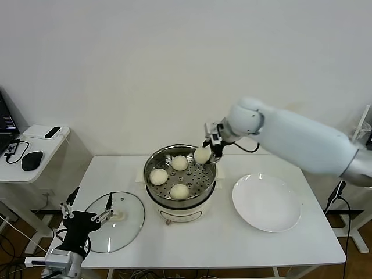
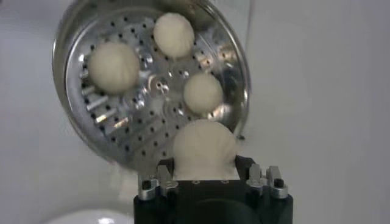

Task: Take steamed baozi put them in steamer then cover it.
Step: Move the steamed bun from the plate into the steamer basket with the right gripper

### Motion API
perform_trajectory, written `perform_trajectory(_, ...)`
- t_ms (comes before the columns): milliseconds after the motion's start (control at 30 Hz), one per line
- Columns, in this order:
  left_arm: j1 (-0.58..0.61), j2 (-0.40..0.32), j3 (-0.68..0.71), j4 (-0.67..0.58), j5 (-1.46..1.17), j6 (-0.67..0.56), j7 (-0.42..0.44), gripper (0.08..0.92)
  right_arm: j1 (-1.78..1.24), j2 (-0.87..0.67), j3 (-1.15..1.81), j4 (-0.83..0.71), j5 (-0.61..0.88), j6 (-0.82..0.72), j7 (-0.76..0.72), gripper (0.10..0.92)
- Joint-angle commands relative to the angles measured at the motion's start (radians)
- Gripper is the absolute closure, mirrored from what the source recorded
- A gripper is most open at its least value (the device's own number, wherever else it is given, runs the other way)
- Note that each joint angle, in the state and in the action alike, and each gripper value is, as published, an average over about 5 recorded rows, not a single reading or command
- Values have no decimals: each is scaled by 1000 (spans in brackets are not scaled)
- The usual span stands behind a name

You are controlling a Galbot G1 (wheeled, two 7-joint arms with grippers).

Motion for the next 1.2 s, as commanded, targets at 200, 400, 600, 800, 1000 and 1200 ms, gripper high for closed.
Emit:
perform_trajectory(200,-8,3,0,8,-2,-1,0,177,-124,77,-12,-60,-25,-69,37,397)
perform_trajectory(400,-9,5,-2,11,-3,-2,0,177,-142,76,-5,-63,-27,-71,38,397)
perform_trajectory(600,-7,5,-4,10,-3,-3,0,177,-147,73,12,-60,-21,-70,53,397)
perform_trajectory(800,-7,7,-8,10,-4,-3,0,177,-94,39,40,-16,21,-72,42,290)
perform_trajectory(1000,-14,7,-2,13,-4,-3,0,177,-17,-34,90,37,57,-51,36,206)
perform_trajectory(1200,-21,9,-1,21,-8,-5,-1,177,-85,-130,190,159,190,-30,302,202)
